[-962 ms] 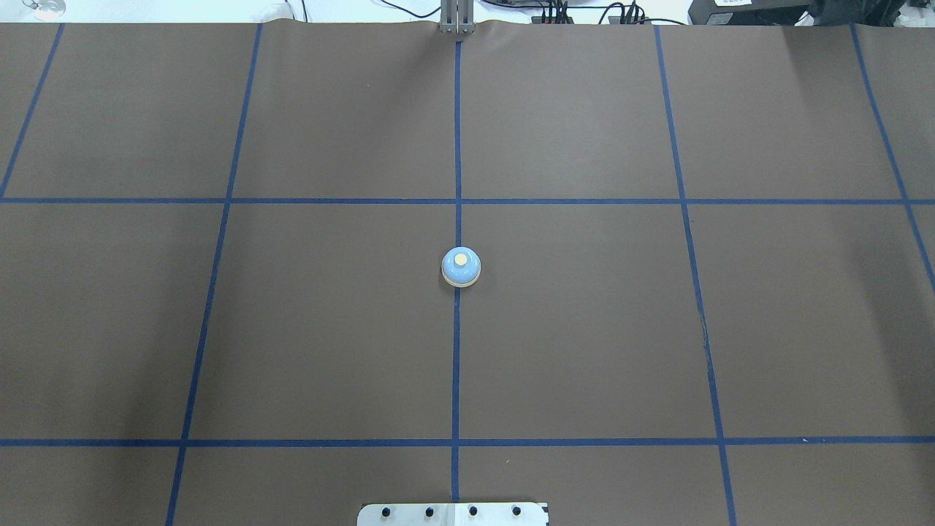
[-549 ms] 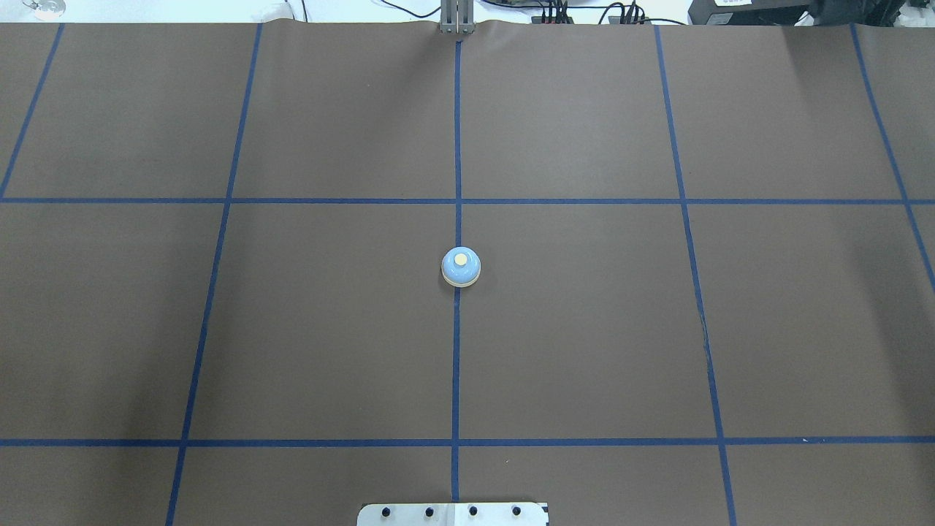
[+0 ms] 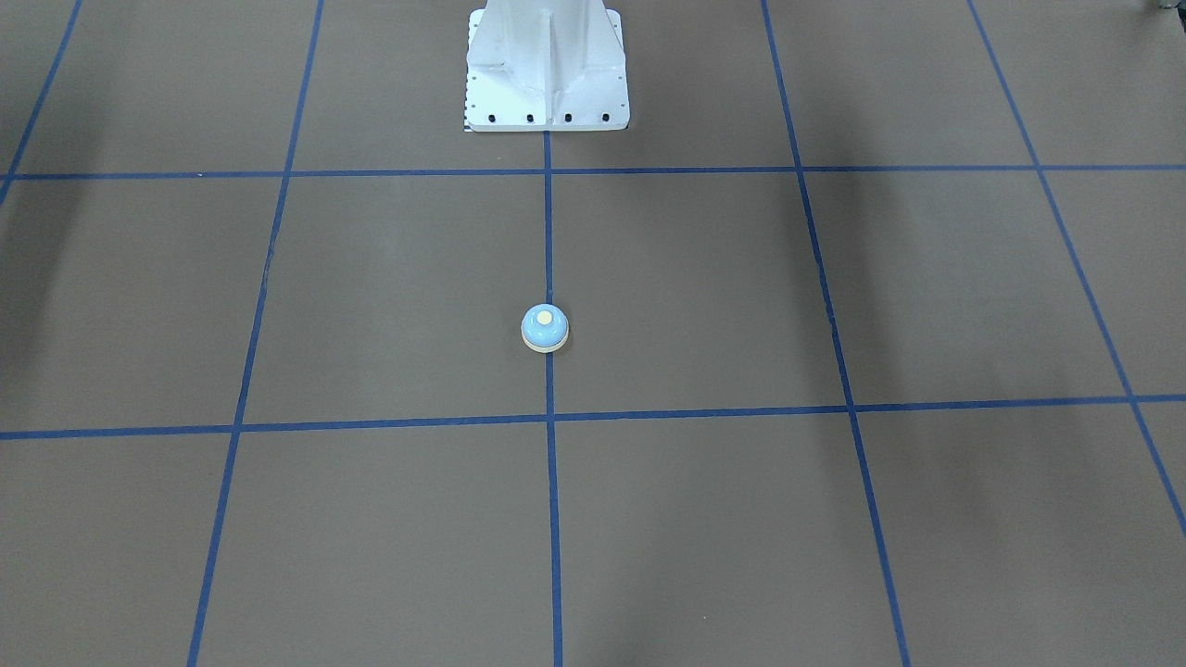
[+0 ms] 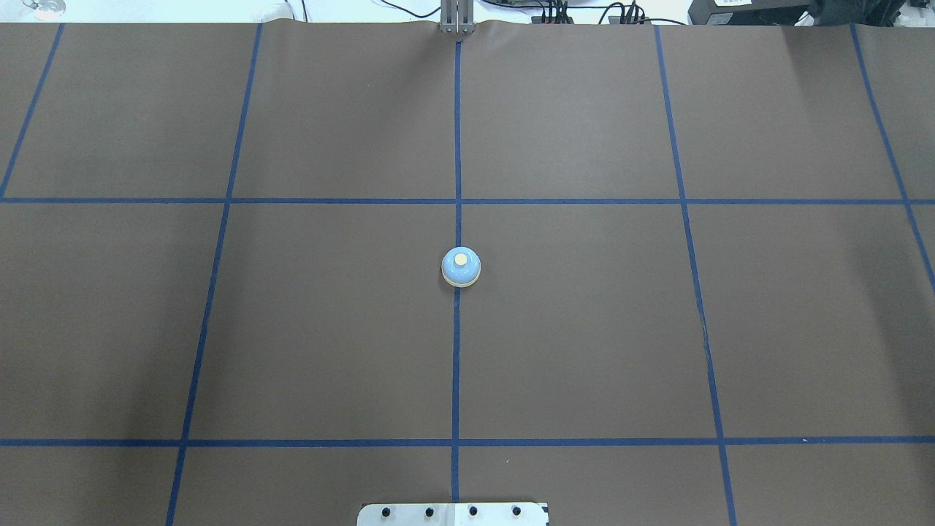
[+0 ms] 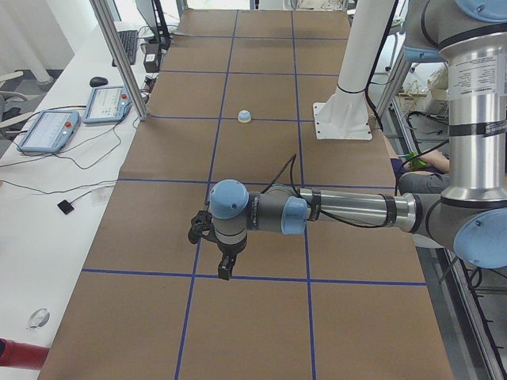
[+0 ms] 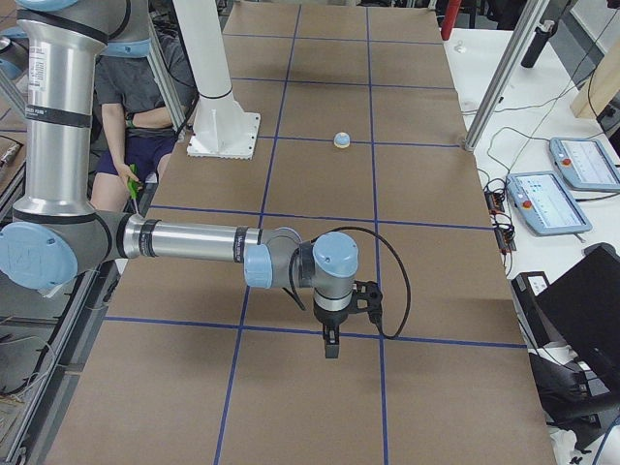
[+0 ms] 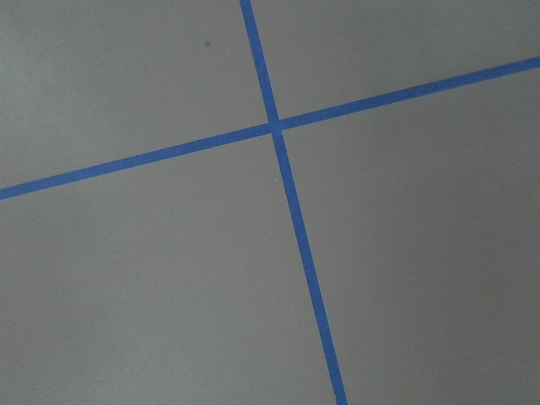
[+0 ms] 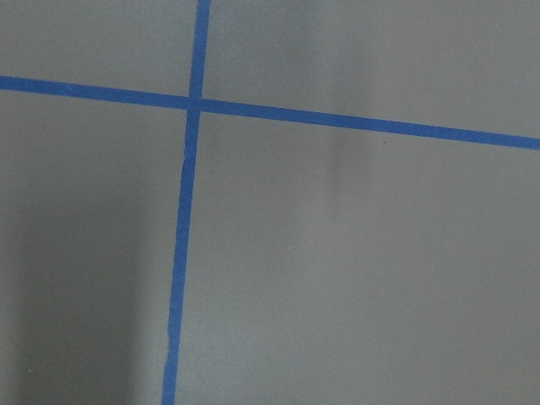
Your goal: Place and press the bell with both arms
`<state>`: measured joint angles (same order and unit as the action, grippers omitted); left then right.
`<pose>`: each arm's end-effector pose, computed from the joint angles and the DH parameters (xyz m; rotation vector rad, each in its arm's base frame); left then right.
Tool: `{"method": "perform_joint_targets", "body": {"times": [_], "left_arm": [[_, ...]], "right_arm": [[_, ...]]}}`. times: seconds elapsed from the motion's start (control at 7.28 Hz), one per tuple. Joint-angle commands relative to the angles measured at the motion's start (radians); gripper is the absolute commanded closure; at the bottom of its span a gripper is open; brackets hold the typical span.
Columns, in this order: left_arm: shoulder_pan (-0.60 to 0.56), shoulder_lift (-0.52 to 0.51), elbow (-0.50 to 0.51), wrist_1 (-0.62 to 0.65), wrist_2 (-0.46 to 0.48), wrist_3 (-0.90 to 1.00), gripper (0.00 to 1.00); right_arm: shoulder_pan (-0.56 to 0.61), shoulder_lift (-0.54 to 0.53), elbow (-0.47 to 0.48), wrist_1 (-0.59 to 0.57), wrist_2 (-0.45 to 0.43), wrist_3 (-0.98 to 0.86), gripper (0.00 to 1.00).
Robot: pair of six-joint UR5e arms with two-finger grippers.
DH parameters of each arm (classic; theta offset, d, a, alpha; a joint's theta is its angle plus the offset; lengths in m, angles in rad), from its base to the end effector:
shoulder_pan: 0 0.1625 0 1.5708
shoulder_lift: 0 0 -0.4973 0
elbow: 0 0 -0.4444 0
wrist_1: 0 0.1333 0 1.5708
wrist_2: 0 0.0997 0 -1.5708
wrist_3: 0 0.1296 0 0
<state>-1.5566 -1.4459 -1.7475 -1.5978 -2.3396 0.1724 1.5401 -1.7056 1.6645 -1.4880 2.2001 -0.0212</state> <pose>-0.0363 -0.4891 0.7179 0.1356 0.7615 0.2075 0.0422 -0.4827 0.7741 0.0373 -0.6295 -0.0633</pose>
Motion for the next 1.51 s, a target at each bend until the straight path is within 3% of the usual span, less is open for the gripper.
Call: {"method": "perform_joint_targets", "body": {"times": [0.0,1.37], "left_arm": [[0.000,0.004,-0.003,0.001,0.002,-0.001,0.00],[0.000,0.009,-0.001,0.004,0.005,-0.001,0.00]], "right_arm": [[0.000,0.000,-0.003,-0.002,0.006,0.003,0.00],[0.000,0.001,-0.023,0.000,0.030,0.003,0.00]]}}
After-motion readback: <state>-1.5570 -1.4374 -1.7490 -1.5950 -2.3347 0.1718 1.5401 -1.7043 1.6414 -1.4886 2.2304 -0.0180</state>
